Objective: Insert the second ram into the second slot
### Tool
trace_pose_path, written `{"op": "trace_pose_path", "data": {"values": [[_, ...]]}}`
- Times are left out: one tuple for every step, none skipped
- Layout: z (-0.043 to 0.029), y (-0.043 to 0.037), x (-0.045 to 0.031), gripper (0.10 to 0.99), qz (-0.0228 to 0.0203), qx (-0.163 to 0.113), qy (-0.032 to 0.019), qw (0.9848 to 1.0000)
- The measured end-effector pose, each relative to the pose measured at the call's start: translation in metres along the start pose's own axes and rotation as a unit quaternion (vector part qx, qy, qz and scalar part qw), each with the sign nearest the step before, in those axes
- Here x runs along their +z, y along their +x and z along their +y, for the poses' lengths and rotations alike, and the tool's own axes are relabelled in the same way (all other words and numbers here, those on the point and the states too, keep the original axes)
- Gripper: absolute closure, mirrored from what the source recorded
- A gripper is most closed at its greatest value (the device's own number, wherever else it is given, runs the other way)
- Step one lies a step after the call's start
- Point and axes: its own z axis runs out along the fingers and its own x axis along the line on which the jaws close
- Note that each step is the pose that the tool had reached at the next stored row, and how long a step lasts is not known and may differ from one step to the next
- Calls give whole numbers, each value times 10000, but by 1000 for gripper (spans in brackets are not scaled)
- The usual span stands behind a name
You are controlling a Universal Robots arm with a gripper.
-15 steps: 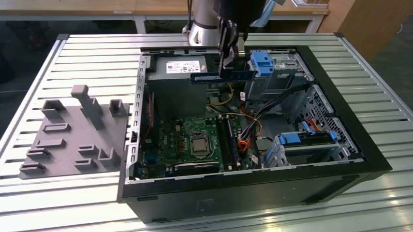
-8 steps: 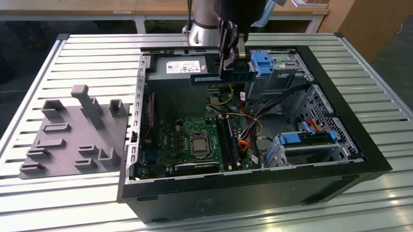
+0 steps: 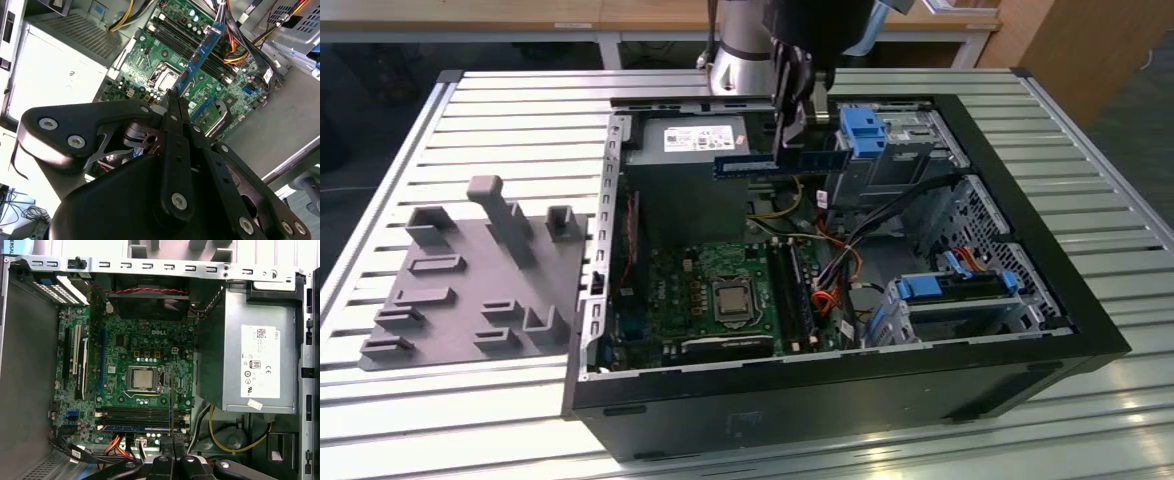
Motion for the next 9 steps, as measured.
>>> {"op": "trace_pose_path", "data": {"values": [[0, 4, 0, 969, 0, 0, 0, 10000], [0, 8, 0, 969, 0, 0, 0, 10000], [0, 12, 0, 969, 0, 0, 0, 10000], [1, 16, 0, 969, 0, 0, 0, 10000], [1, 19, 0, 969, 0, 0, 0, 10000], [1, 23, 0, 969, 0, 0, 0, 10000], [1, 27, 0, 969, 0, 0, 0, 10000], [1, 30, 0, 969, 0, 0, 0, 10000], [1, 33, 0, 969, 0, 0, 0, 10000]]}}
